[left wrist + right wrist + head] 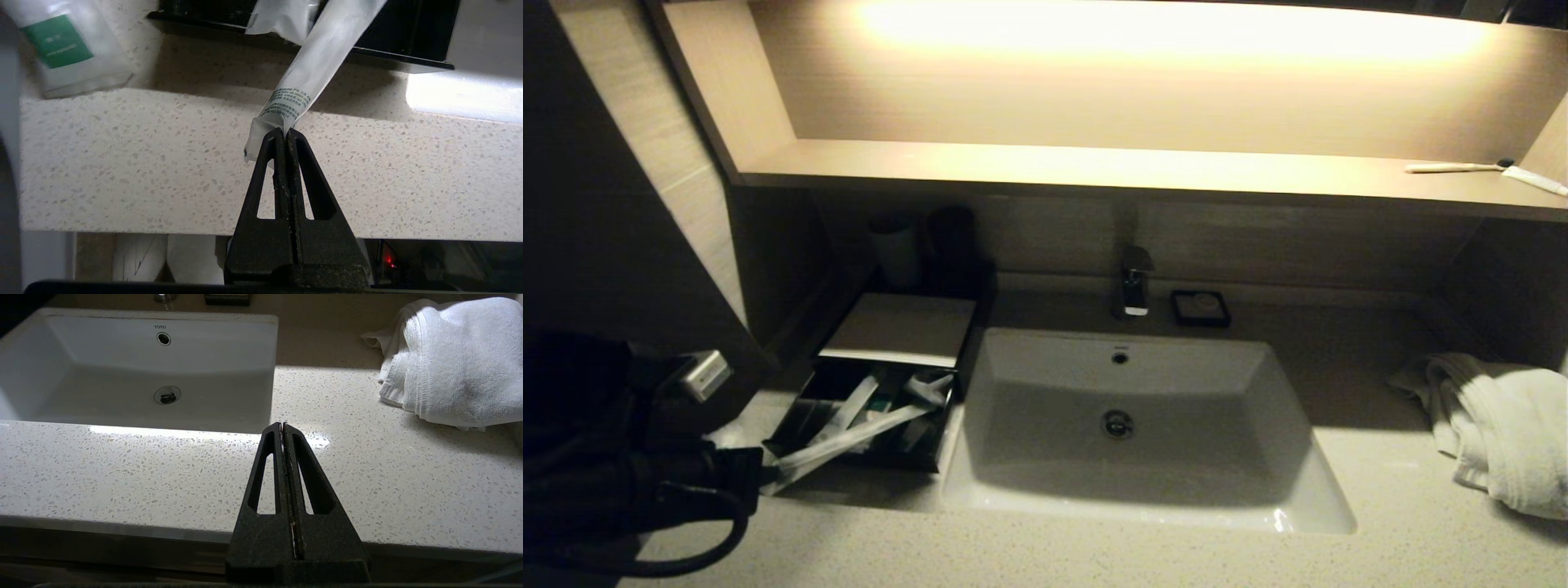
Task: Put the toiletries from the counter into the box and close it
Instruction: Place the bathroom toiletry into the drawer
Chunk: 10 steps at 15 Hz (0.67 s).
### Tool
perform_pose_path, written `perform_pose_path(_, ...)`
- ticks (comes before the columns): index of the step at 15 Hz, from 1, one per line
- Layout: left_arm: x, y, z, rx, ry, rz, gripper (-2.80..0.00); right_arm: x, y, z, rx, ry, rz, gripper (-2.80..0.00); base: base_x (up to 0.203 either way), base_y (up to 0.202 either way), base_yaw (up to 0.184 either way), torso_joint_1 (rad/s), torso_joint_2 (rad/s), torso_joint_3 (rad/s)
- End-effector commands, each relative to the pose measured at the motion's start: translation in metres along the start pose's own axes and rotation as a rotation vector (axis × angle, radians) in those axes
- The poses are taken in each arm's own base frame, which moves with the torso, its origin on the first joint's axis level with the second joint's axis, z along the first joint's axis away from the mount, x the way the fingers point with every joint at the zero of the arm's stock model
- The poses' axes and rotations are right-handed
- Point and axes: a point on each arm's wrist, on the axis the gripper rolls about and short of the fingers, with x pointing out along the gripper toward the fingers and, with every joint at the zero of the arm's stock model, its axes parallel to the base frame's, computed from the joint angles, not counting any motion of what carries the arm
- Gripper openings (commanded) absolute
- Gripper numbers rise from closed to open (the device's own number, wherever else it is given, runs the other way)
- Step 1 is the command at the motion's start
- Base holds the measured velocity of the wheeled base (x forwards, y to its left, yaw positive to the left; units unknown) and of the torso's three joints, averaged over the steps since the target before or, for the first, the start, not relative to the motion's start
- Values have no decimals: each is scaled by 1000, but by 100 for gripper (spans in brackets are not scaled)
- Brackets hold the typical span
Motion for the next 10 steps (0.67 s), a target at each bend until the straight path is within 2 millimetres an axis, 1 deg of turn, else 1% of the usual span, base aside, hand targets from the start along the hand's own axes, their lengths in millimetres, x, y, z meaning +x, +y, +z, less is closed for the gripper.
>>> perform_pose_path(1,-6,0,-1,1,-24,23,-280,0,0,0,0,0,-1,-280,0,0,0,0,0,0)
perform_pose_path(5,-19,5,0,-21,-77,83,-280,0,0,0,0,0,0,-280,0,0,0,0,0,0)
perform_pose_path(10,-35,8,-3,-37,-114,119,-280,0,0,0,0,1,0,-280,0,0,0,0,0,0)
